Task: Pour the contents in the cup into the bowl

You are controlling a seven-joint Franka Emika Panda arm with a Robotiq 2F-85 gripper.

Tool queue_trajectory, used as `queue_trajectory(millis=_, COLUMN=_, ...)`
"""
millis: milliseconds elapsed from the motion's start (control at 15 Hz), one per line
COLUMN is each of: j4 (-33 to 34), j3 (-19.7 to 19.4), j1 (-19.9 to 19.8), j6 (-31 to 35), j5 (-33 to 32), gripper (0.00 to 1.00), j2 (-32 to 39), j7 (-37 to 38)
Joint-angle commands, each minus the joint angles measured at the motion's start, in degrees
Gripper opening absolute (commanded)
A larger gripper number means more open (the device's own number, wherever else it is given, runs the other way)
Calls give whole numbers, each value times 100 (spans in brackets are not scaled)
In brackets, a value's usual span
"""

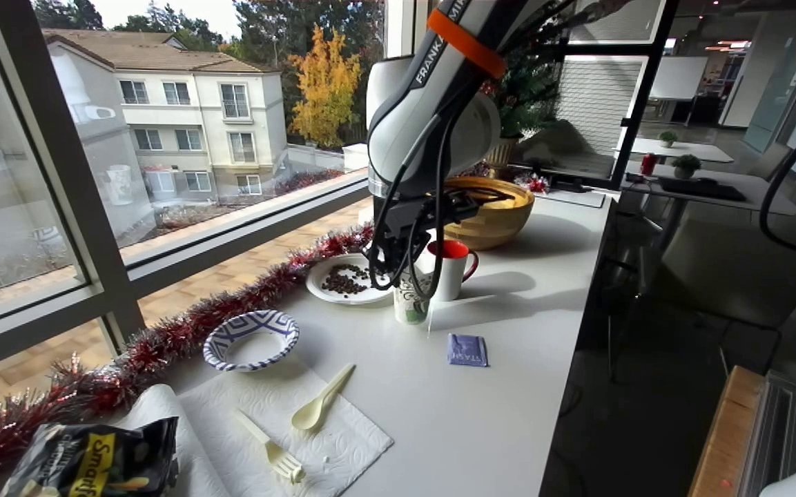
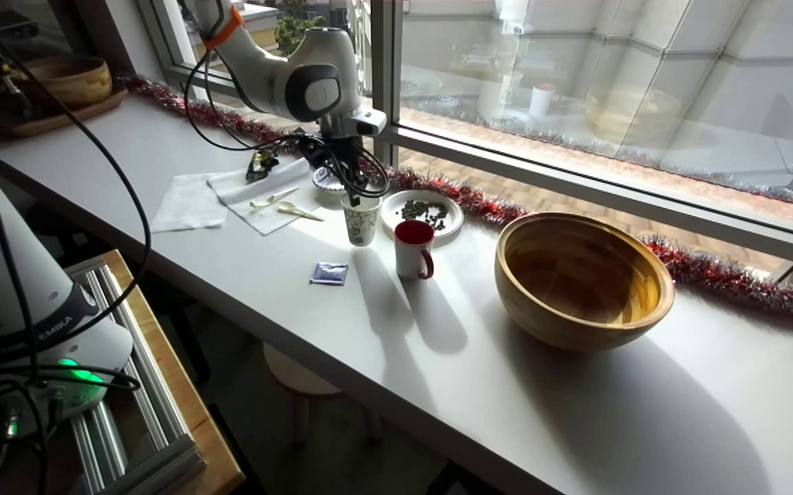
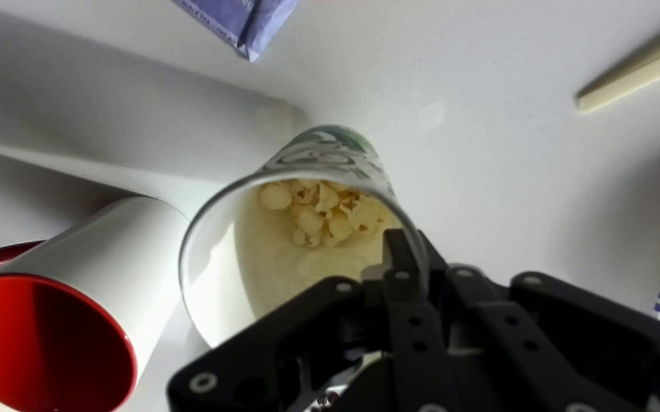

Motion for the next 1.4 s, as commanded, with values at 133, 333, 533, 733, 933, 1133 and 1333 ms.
queue_trajectory(millis=133, j4=-62, j3=711, j1=-274, j6=-1016, j5=440, gripper=1, j2=-833, j7=-687)
queue_trajectory(millis=333, j4=302, j3=1249, j1=-579, j6=-1503, j5=1300, gripper=1, j2=-979, j7=-1849)
queue_trajectory(millis=533, j4=356, j3=1280, j1=-545, j6=-1433, j5=1462, gripper=4, j2=-940, j7=-1882)
queue_trajectory(millis=733, j4=563, j3=1390, j1=-704, j6=-1729, j5=1867, gripper=4, j2=-968, j7=-2409)
queue_trajectory(millis=933, j4=566, j3=1396, j1=-726, j6=-1740, j5=1876, gripper=1, j2=-965, j7=-2455)
queue_trajectory(millis=1133, j4=951, j3=1547, j1=-889, j6=-1680, j5=2402, gripper=1, j2=-660, j7=-3177)
queue_trajectory(millis=1333, j4=1519, j3=1789, j1=-1094, j6=-1851, j5=3202, gripper=1, j2=-300, j7=-4051)
